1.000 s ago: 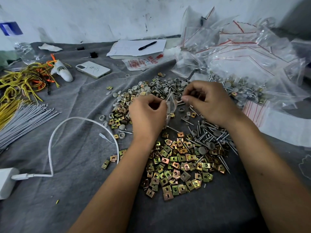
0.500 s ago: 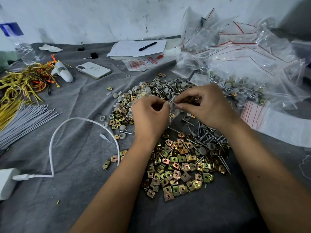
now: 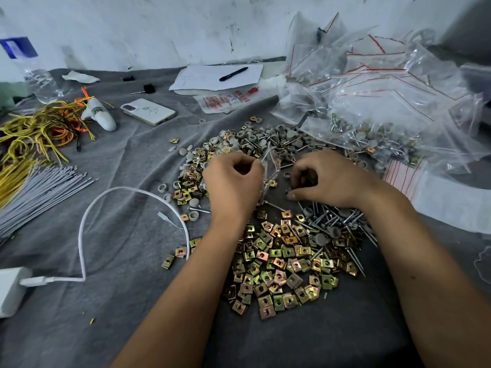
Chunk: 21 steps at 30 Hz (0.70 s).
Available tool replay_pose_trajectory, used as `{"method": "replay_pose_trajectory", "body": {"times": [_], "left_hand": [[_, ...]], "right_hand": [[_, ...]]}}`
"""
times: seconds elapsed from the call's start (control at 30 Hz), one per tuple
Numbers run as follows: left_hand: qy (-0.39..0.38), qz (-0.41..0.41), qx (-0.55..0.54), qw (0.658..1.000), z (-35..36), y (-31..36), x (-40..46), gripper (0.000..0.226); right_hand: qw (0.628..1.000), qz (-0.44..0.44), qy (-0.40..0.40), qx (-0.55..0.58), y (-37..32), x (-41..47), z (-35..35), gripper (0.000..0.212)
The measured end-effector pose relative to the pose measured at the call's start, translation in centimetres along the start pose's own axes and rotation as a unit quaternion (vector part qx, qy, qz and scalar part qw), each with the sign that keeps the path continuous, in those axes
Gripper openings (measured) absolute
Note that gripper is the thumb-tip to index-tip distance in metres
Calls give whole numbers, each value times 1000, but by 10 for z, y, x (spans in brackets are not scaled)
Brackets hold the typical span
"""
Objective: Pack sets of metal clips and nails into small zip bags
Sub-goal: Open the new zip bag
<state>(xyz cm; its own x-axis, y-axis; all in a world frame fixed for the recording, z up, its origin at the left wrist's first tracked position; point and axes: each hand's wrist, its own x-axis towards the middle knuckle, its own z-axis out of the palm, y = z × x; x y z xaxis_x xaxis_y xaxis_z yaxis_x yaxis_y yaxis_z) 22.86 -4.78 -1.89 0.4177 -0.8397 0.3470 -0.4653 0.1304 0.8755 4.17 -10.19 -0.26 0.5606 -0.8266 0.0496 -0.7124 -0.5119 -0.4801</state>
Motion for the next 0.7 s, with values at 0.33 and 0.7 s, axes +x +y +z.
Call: {"method": "replay_pose_trajectory", "body": {"times": [0.33, 0.7], "left_hand": [[-7, 4, 2, 1000, 0, -1, 0, 16], [-35, 24, 5, 999, 1, 1, -1, 11]], "right_hand": [[996, 4, 84, 6, 0, 2, 3, 6], [970, -98, 171, 142, -22, -2, 10, 17]]}}
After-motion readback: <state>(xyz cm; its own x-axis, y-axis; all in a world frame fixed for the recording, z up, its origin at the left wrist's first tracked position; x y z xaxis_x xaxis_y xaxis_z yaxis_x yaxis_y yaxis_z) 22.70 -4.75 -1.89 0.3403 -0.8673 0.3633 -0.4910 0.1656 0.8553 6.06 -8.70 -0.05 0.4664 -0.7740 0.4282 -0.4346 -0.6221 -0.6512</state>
